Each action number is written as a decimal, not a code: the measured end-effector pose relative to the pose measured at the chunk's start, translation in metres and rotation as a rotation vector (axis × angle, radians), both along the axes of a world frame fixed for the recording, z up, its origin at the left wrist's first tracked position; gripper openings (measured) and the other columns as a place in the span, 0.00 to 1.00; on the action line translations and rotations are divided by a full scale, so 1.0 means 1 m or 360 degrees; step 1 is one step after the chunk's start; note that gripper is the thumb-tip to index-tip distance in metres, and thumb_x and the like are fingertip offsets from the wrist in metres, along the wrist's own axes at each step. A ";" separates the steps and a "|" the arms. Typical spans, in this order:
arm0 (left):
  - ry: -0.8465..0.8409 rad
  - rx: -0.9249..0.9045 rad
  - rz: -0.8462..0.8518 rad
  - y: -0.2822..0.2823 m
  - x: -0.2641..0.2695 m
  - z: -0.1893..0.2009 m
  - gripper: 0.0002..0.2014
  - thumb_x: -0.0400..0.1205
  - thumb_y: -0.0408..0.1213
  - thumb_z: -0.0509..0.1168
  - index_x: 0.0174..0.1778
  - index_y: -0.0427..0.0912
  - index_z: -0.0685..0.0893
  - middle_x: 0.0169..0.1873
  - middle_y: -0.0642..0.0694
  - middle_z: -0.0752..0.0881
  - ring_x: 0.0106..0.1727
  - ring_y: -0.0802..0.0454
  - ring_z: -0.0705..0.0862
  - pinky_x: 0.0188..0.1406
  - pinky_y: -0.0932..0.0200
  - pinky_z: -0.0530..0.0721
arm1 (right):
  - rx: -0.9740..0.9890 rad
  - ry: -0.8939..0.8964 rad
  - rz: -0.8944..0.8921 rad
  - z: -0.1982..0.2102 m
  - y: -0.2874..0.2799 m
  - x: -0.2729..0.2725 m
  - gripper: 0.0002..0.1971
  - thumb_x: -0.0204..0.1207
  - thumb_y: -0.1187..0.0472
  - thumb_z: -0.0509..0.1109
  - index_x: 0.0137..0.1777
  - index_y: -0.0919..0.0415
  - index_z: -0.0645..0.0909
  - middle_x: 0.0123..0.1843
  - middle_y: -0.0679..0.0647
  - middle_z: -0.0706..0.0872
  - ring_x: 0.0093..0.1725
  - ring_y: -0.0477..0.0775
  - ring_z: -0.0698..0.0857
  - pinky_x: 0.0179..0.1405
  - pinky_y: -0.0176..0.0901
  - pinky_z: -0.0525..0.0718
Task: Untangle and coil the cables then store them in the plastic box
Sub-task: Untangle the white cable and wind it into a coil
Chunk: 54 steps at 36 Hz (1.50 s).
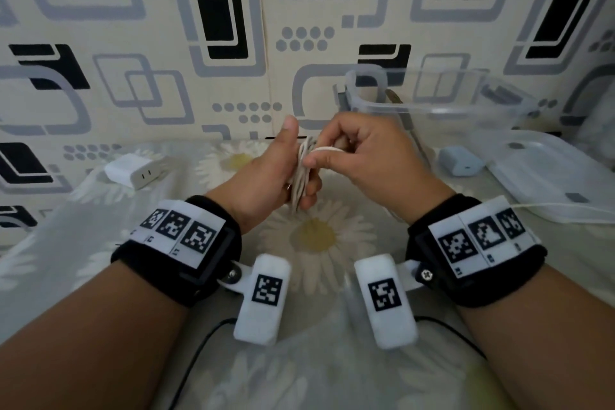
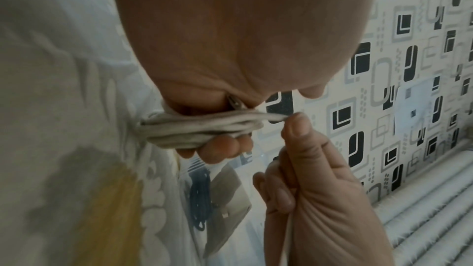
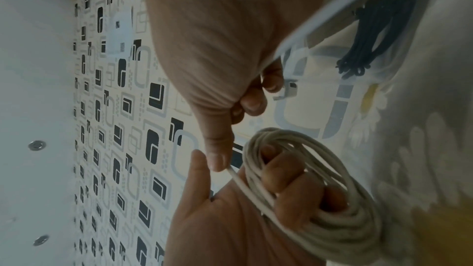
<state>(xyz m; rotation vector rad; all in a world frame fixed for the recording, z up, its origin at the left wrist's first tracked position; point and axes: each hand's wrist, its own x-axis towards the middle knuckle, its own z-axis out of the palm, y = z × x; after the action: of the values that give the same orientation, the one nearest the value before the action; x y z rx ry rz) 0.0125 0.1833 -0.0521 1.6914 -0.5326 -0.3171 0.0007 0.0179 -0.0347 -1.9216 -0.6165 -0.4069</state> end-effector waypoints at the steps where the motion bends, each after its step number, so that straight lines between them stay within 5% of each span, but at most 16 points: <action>1: -0.0010 0.0036 -0.0007 0.000 -0.001 0.001 0.44 0.75 0.75 0.42 0.47 0.32 0.77 0.31 0.43 0.77 0.32 0.46 0.74 0.44 0.45 0.71 | 0.0018 -0.0003 -0.0039 0.000 -0.001 0.002 0.10 0.66 0.60 0.83 0.34 0.58 0.83 0.25 0.47 0.76 0.25 0.41 0.72 0.29 0.36 0.73; 4: -0.0069 0.0139 -0.0021 -0.002 -0.007 0.003 0.37 0.76 0.75 0.46 0.41 0.40 0.76 0.28 0.45 0.76 0.29 0.48 0.73 0.38 0.51 0.74 | 0.0086 0.0000 -0.0084 -0.001 -0.005 0.006 0.11 0.64 0.60 0.83 0.35 0.60 0.82 0.29 0.53 0.77 0.28 0.41 0.72 0.29 0.34 0.74; 7: -0.0100 0.0117 -0.0013 -0.006 -0.014 0.005 0.28 0.81 0.65 0.52 0.41 0.40 0.73 0.25 0.49 0.70 0.25 0.54 0.67 0.26 0.64 0.71 | 0.0130 0.0033 -0.0027 -0.003 -0.008 0.009 0.10 0.68 0.62 0.81 0.36 0.57 0.80 0.30 0.47 0.78 0.26 0.38 0.73 0.28 0.31 0.73; 11: -0.0093 0.0097 0.0023 -0.007 -0.021 0.008 0.21 0.80 0.58 0.54 0.40 0.39 0.69 0.24 0.50 0.65 0.23 0.56 0.63 0.22 0.67 0.66 | 0.0083 0.0056 0.0024 -0.005 -0.008 0.009 0.09 0.72 0.63 0.78 0.37 0.55 0.79 0.32 0.47 0.77 0.24 0.37 0.73 0.26 0.28 0.71; 18: -0.0120 0.0129 0.0108 -0.006 -0.023 0.007 0.20 0.82 0.55 0.53 0.35 0.40 0.68 0.21 0.49 0.65 0.21 0.56 0.62 0.21 0.66 0.65 | -0.0085 0.0124 0.0051 -0.006 -0.008 0.007 0.05 0.77 0.58 0.74 0.47 0.55 0.80 0.39 0.50 0.76 0.30 0.40 0.72 0.37 0.42 0.76; 22: -0.0095 0.0115 0.0080 -0.006 -0.023 0.008 0.20 0.82 0.55 0.53 0.34 0.41 0.67 0.21 0.48 0.64 0.21 0.55 0.61 0.22 0.63 0.64 | -0.0259 0.0056 0.0027 -0.006 -0.009 0.007 0.09 0.78 0.53 0.71 0.54 0.56 0.82 0.40 0.50 0.77 0.29 0.38 0.72 0.37 0.37 0.76; 27: -0.0092 0.0082 0.0067 -0.005 -0.025 0.010 0.20 0.80 0.56 0.54 0.35 0.41 0.67 0.22 0.48 0.63 0.22 0.54 0.60 0.21 0.64 0.63 | -0.0458 0.0017 0.0022 -0.007 -0.009 0.009 0.10 0.80 0.46 0.65 0.53 0.49 0.84 0.49 0.49 0.81 0.42 0.38 0.79 0.45 0.32 0.77; 31: -0.0091 0.0028 0.0039 -0.005 -0.027 0.011 0.24 0.83 0.59 0.53 0.38 0.39 0.69 0.21 0.51 0.63 0.22 0.55 0.59 0.25 0.57 0.59 | -0.0399 0.0257 0.0105 -0.010 -0.007 0.008 0.25 0.75 0.36 0.56 0.45 0.56 0.85 0.47 0.59 0.86 0.46 0.55 0.84 0.55 0.54 0.83; 34: -0.0033 -0.0064 -0.0001 -0.005 -0.028 0.009 0.22 0.80 0.59 0.54 0.36 0.40 0.70 0.20 0.51 0.64 0.21 0.55 0.60 0.32 0.47 0.56 | -0.0163 0.0420 0.0243 -0.015 -0.005 0.006 0.22 0.73 0.34 0.56 0.45 0.45 0.88 0.46 0.48 0.91 0.51 0.46 0.88 0.63 0.51 0.83; 36: 0.0032 -0.0150 -0.0056 -0.005 -0.028 0.008 0.22 0.80 0.59 0.53 0.34 0.43 0.71 0.21 0.51 0.64 0.20 0.55 0.59 0.34 0.44 0.56 | -0.0066 0.0380 0.0245 -0.017 -0.003 0.006 0.24 0.72 0.32 0.55 0.41 0.45 0.87 0.42 0.46 0.91 0.50 0.42 0.88 0.60 0.42 0.82; 40: 0.0230 -0.0416 -0.0184 -0.007 -0.024 0.008 0.22 0.85 0.56 0.49 0.33 0.44 0.72 0.18 0.52 0.64 0.16 0.57 0.59 0.31 0.57 0.75 | 0.0114 0.0198 0.0108 -0.019 0.004 0.008 0.42 0.66 0.22 0.52 0.32 0.66 0.81 0.29 0.60 0.83 0.33 0.47 0.82 0.41 0.40 0.80; 45: 0.0391 -0.0555 -0.0264 -0.009 -0.021 0.004 0.23 0.89 0.49 0.46 0.36 0.40 0.76 0.17 0.51 0.66 0.14 0.57 0.62 0.32 0.58 0.79 | 0.0162 0.0150 -0.0022 -0.019 0.009 0.010 0.30 0.80 0.40 0.55 0.19 0.48 0.80 0.20 0.56 0.78 0.24 0.48 0.78 0.34 0.42 0.77; 48: 0.0488 -0.0594 -0.0264 -0.010 -0.020 0.004 0.22 0.85 0.49 0.49 0.34 0.39 0.78 0.18 0.48 0.67 0.13 0.57 0.63 0.32 0.57 0.80 | 0.0165 0.0141 -0.0060 -0.020 0.010 0.009 0.29 0.81 0.43 0.57 0.18 0.50 0.78 0.21 0.64 0.78 0.23 0.51 0.77 0.32 0.45 0.77; 50: 0.0534 -0.0593 -0.0226 -0.011 -0.020 0.005 0.22 0.83 0.50 0.51 0.31 0.39 0.77 0.17 0.47 0.67 0.13 0.56 0.63 0.33 0.56 0.81 | 0.0170 0.0116 -0.0070 -0.019 0.012 0.007 0.29 0.83 0.47 0.58 0.19 0.51 0.78 0.19 0.56 0.79 0.22 0.47 0.77 0.31 0.43 0.77; 52: 0.0538 -0.0553 -0.0169 -0.012 -0.021 0.005 0.23 0.84 0.52 0.51 0.30 0.40 0.74 0.16 0.49 0.65 0.13 0.57 0.61 0.33 0.56 0.81 | 0.0143 0.0087 -0.0110 -0.019 0.013 0.007 0.30 0.83 0.47 0.58 0.22 0.63 0.79 0.19 0.56 0.78 0.21 0.50 0.75 0.31 0.46 0.77; 54: 0.0507 -0.0525 -0.0122 -0.013 -0.023 0.006 0.24 0.86 0.53 0.50 0.30 0.41 0.72 0.16 0.51 0.63 0.14 0.57 0.60 0.31 0.57 0.80 | 0.0152 0.0087 -0.0116 -0.018 0.014 0.007 0.35 0.81 0.44 0.57 0.27 0.77 0.77 0.22 0.66 0.78 0.25 0.62 0.75 0.32 0.52 0.76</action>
<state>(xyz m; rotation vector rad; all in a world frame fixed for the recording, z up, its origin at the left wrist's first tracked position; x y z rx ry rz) -0.0100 0.1706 -0.0457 1.2734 -0.3883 -0.5149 0.0072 0.0314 -0.0528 -1.8613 -0.4840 -0.4214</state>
